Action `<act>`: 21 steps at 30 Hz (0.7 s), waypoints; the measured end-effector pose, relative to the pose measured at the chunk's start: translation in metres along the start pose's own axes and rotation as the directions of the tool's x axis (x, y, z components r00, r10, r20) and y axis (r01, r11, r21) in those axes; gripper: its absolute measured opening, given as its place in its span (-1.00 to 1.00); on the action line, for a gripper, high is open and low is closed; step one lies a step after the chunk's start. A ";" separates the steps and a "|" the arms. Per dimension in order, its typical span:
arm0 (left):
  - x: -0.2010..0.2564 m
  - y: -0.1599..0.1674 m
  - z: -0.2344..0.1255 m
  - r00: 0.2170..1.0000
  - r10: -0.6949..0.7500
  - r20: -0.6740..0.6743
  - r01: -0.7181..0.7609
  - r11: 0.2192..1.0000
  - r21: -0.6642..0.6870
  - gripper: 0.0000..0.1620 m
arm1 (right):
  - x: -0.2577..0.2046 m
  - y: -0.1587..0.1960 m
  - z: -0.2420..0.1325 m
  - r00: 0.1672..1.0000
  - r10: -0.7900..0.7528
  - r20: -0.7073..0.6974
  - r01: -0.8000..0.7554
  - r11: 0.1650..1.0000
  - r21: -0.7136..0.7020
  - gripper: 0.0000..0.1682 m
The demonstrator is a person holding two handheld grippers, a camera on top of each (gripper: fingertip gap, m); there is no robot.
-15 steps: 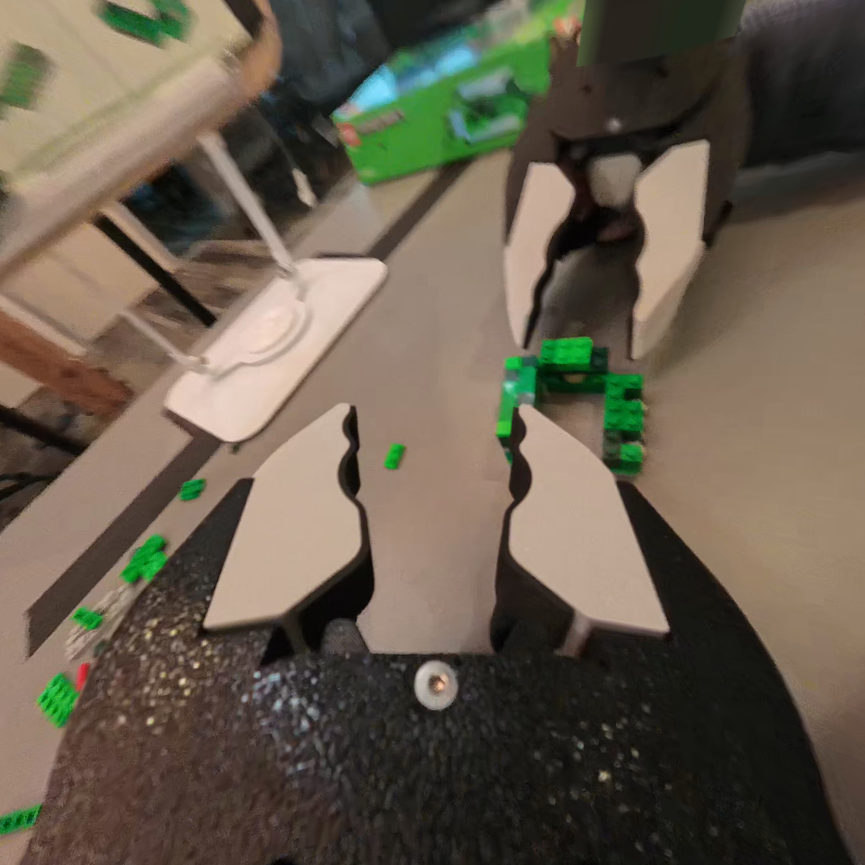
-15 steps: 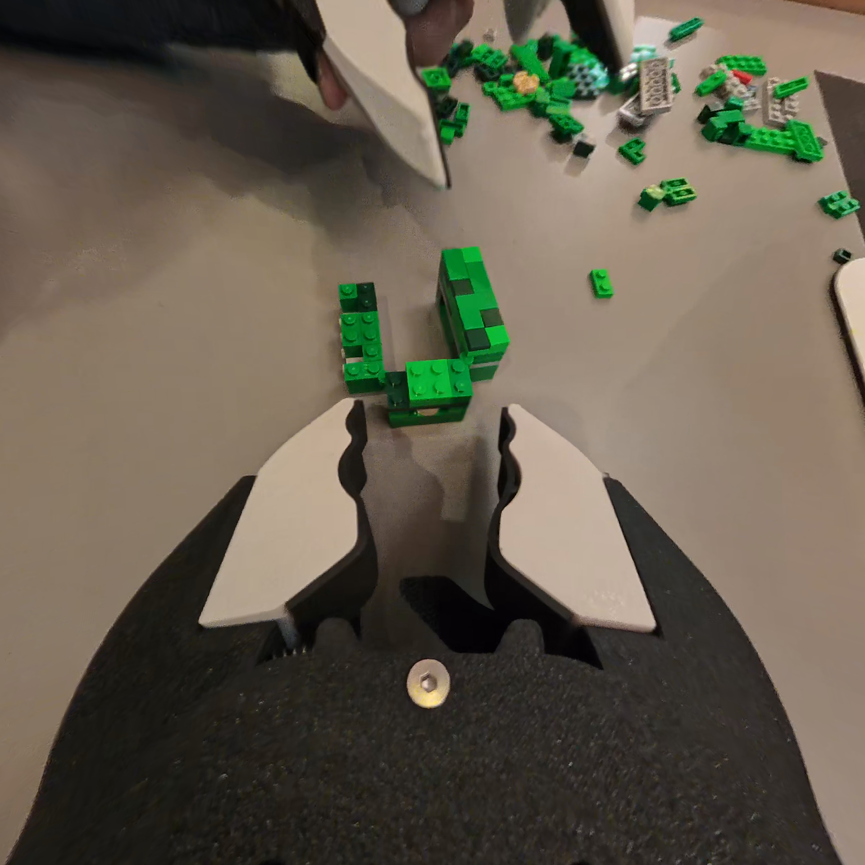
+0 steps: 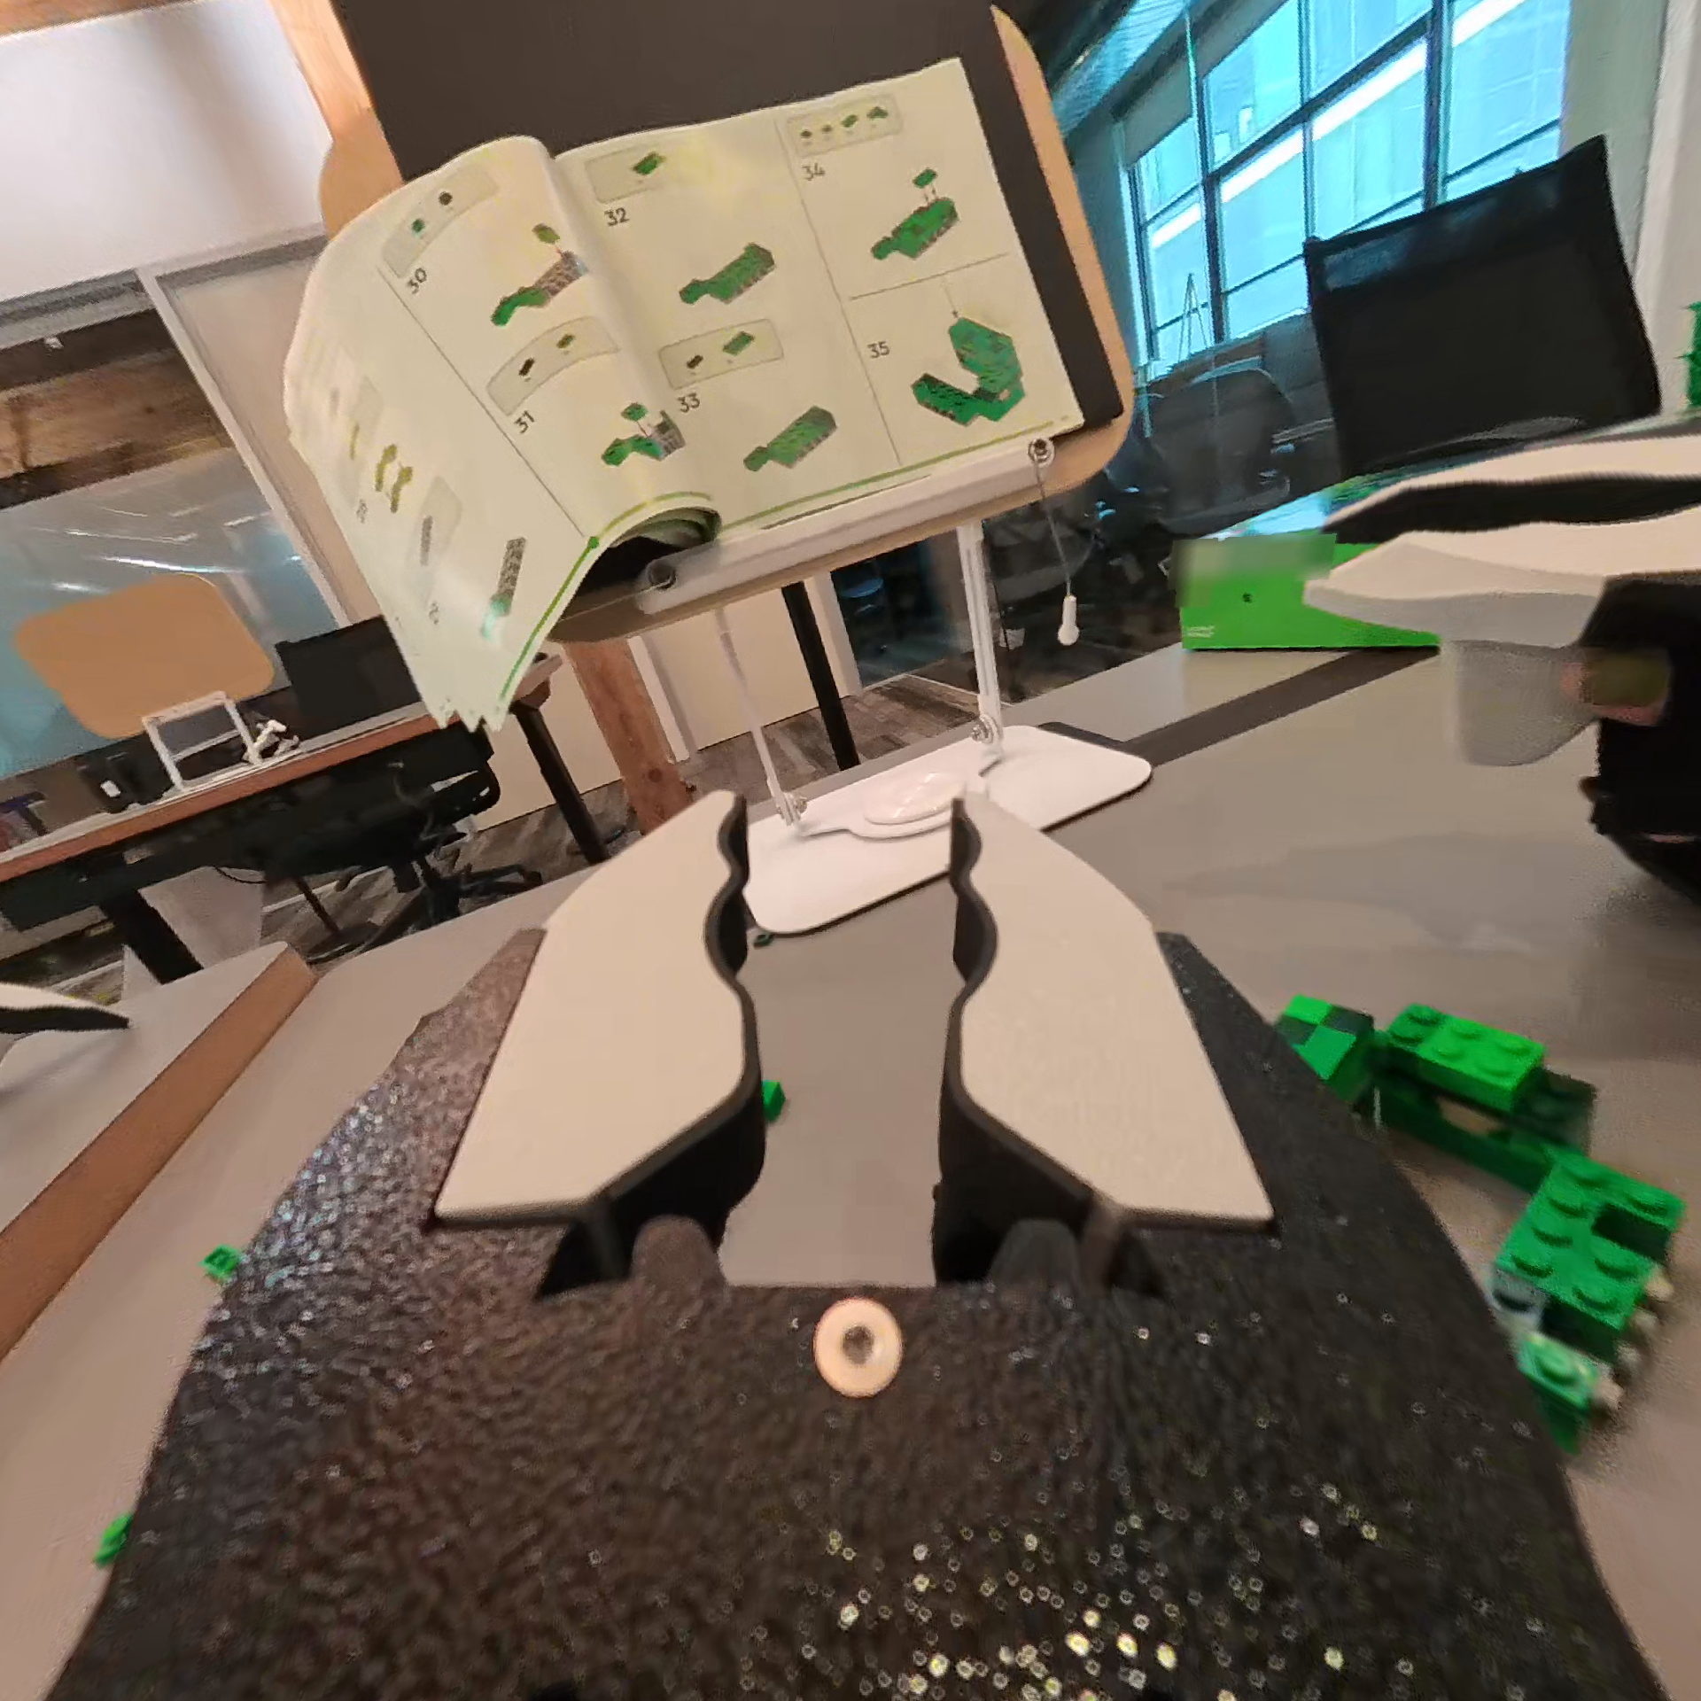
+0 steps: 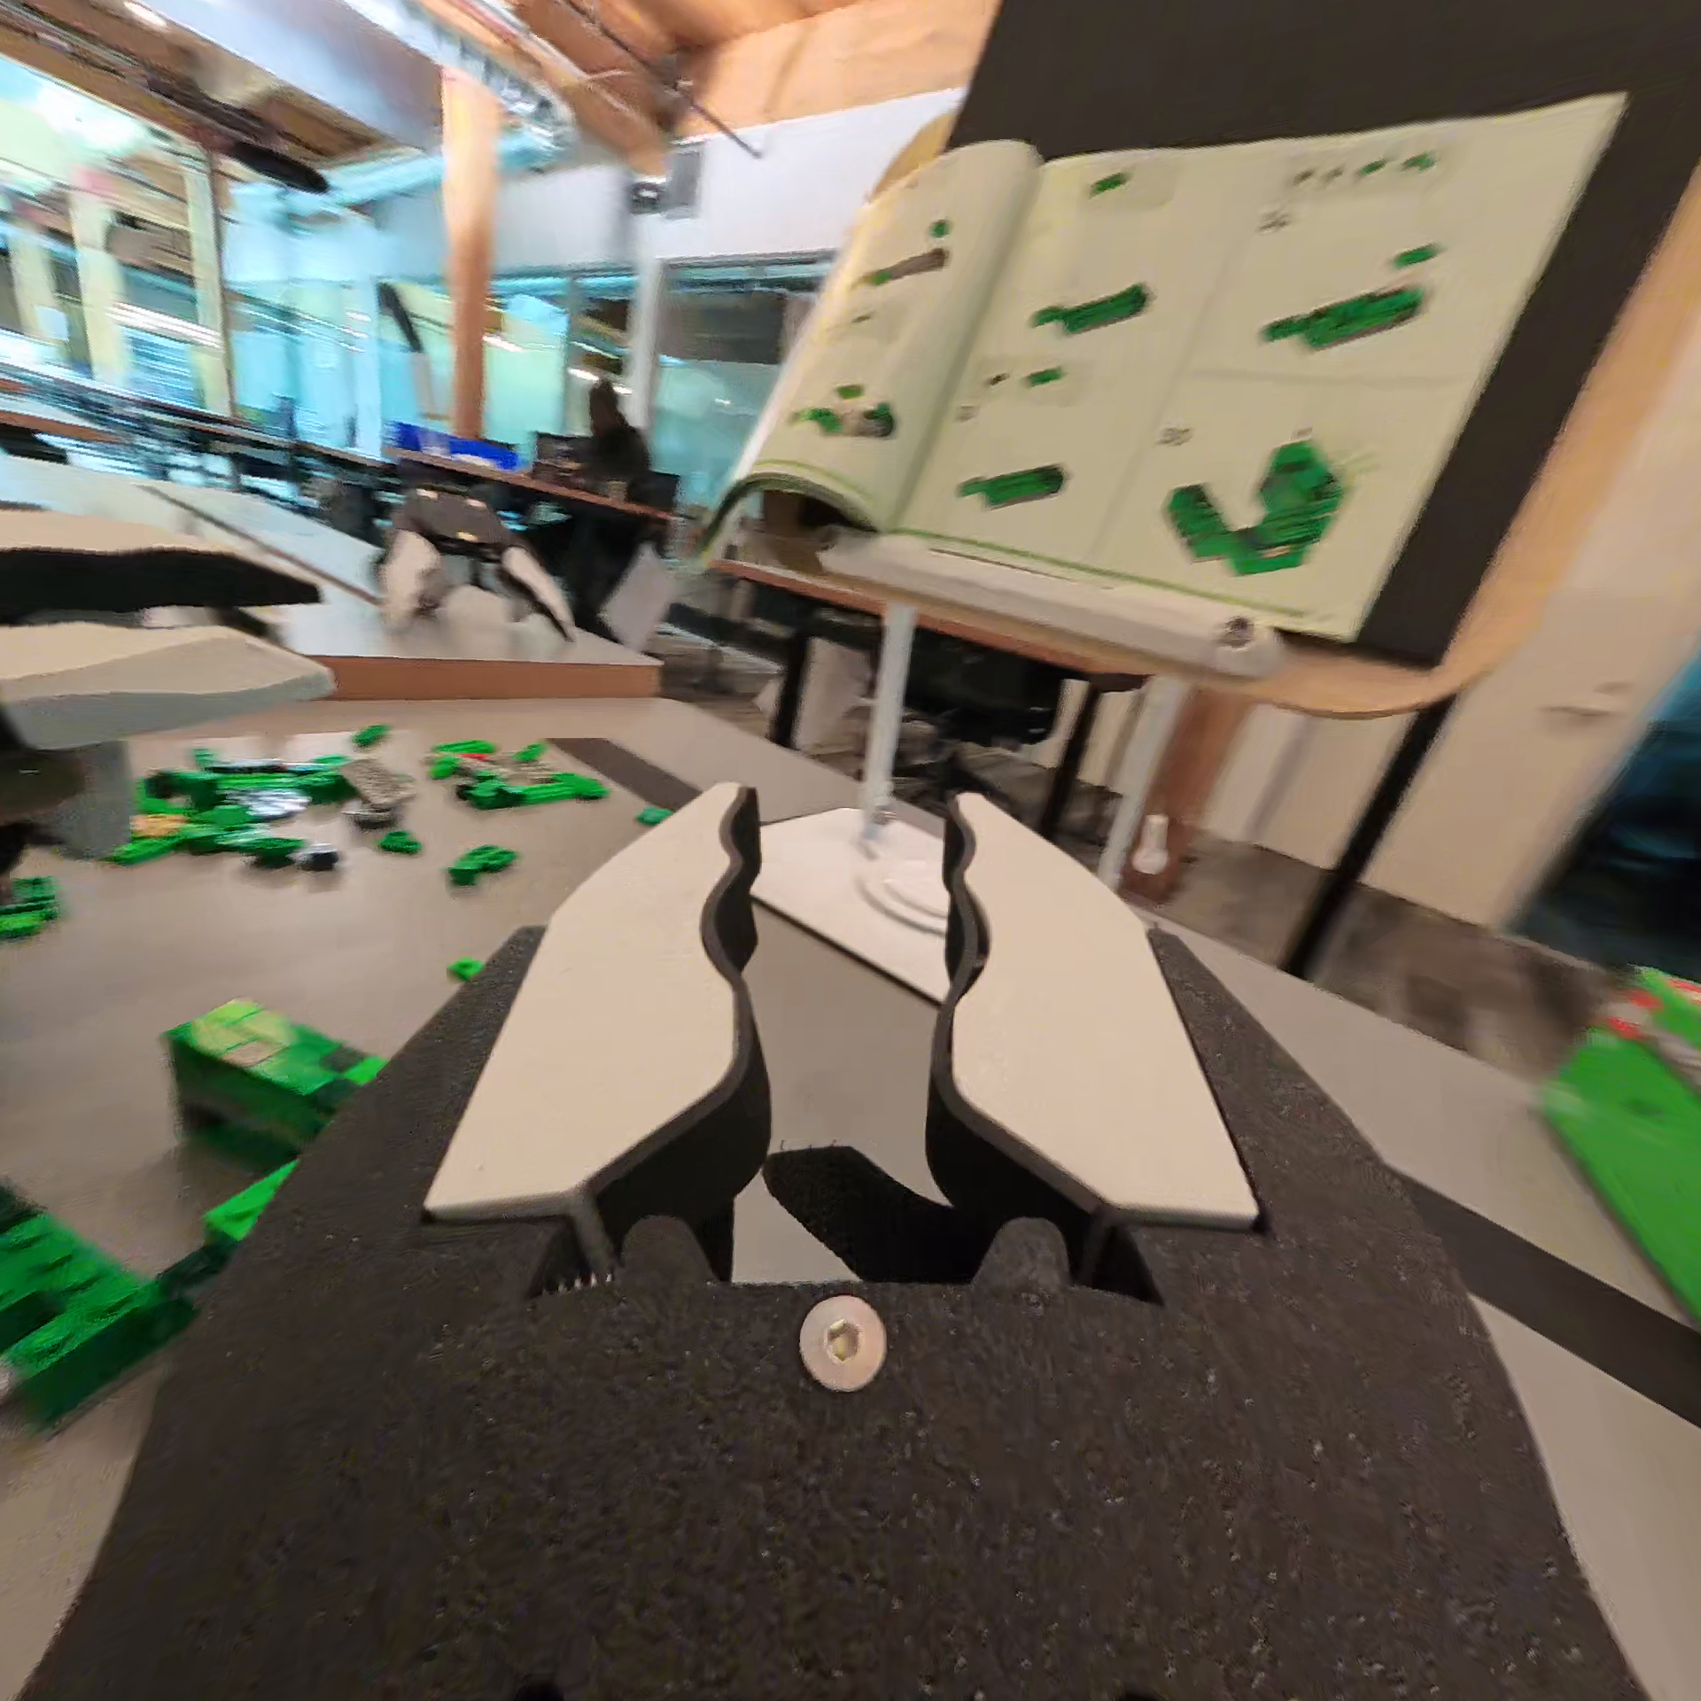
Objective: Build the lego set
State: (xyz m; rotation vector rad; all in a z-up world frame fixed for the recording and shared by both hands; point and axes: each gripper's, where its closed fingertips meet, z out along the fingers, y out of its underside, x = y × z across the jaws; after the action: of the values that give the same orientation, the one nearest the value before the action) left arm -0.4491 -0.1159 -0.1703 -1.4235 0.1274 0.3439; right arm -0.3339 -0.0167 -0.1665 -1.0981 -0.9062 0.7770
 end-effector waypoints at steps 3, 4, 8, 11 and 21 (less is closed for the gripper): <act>0.004 0.002 0.007 1.000 0.000 -0.012 0.000 1.000 -0.015 -0.49 | 0.009 0.007 0.001 0.993 -0.083 -0.087 0.079 0.996 -0.045 -0.56; 0.005 0.003 0.007 1.000 -0.003 -0.026 0.002 1.000 -0.021 -0.49 | 0.013 0.010 0.001 0.990 -0.093 -0.109 0.086 0.994 -0.067 -0.56; 0.006 0.003 0.003 0.996 -0.060 -0.067 0.059 0.998 -0.017 -0.49 | 0.019 0.012 0.000 0.989 -0.055 -0.134 0.045 0.996 -0.076 -0.56; 0.001 0.003 0.004 0.994 -0.092 -0.065 0.091 0.996 -0.017 -0.50 | 0.025 0.012 -0.001 0.986 -0.039 -0.159 0.027 0.997 -0.078 -0.56; -0.006 -0.013 0.003 0.990 -0.128 -0.050 0.131 0.990 0.058 -0.61 | 0.022 0.021 -0.001 0.978 -0.107 -0.177 0.076 0.982 -0.173 -0.71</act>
State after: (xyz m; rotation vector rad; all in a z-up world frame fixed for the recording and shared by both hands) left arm -0.4514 -0.1151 -0.1553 -1.3724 0.0817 0.1984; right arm -0.3249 0.0082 -0.1824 -1.2433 -0.8676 0.5207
